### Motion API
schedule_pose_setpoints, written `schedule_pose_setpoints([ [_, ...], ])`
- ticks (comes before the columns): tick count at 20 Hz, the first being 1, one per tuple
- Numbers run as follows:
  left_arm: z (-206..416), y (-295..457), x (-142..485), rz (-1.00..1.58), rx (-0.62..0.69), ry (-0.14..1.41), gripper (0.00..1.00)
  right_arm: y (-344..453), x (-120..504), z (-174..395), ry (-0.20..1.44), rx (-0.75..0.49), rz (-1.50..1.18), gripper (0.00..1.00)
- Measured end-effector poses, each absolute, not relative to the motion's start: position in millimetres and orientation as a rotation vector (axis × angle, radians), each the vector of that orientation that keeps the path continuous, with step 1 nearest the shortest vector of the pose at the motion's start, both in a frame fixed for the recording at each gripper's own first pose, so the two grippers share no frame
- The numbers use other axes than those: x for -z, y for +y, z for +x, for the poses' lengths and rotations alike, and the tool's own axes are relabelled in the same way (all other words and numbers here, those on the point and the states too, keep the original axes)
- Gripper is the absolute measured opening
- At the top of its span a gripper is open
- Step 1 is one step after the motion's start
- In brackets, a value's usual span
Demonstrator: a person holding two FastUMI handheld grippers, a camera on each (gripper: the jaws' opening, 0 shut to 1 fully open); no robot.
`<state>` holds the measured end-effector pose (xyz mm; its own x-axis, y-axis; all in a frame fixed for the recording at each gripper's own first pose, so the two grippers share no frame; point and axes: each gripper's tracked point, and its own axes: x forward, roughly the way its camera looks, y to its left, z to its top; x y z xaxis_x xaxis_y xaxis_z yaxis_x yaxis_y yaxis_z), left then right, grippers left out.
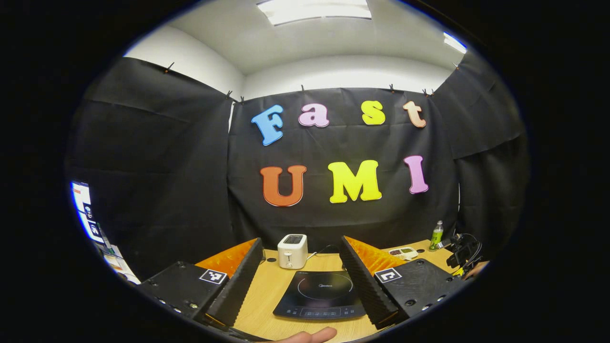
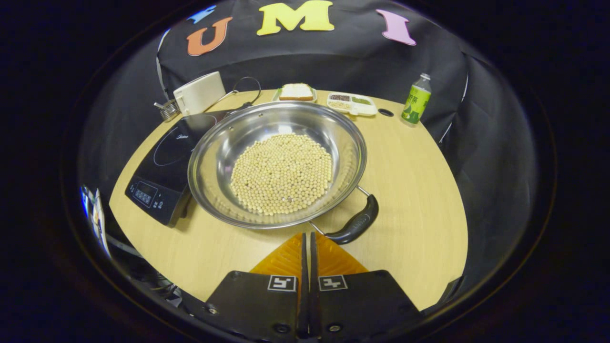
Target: First push the handle of the pot to place it horizontally, then grasp the pot with both hands and set it on the induction cooktop.
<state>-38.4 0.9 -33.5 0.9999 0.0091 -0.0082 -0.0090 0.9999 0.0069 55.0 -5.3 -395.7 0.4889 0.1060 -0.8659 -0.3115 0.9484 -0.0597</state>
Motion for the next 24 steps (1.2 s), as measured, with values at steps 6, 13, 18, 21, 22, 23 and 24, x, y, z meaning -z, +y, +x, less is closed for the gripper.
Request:
schedule_pose_setpoints([
  [6, -34.2, -7.3, 38.7, -0.039, 0.019, 0.023, 0.96, -28.1, 392.9, 70.2, 1.017, -0.235, -0.276, 0.01],
  [13, -33.1, -9.2, 41.8, -0.051, -0.001, 0.042, 0.96, -53.8, 393.7, 105.5, 1.022, -0.195, -0.241, 0.04],
  [18, -31.4, -13.9, 43.9, -0.054, -0.003, 0.044, 0.96, -70.0, 395.5, 132.6, 0.97, -0.171, -0.291, 0.04],
  [21, -28.2, -19.0, 48.7, -0.048, 0.004, 0.057, 0.96, -73.4, 397.2, 144.1, 0.951, -0.164, -0.304, 0.02],
  [22, -27.6, -20.6, 50.9, -0.048, 0.008, 0.061, 0.96, -74.8, 397.6, 147.5, 0.945, -0.162, -0.309, 0.05],
  [23, -25.7, -24.1, 52.2, -0.05, 0.016, 0.067, 0.96, -75.7, 398.1, 150.9, 0.94, -0.16, -0.313, 0.01],
  [24, -22.9, -27.5, 57.0, -0.051, 0.02, 0.079, 0.96, -76.5, 400.0, 151.8, 0.944, -0.161, -0.309, 0.01],
])
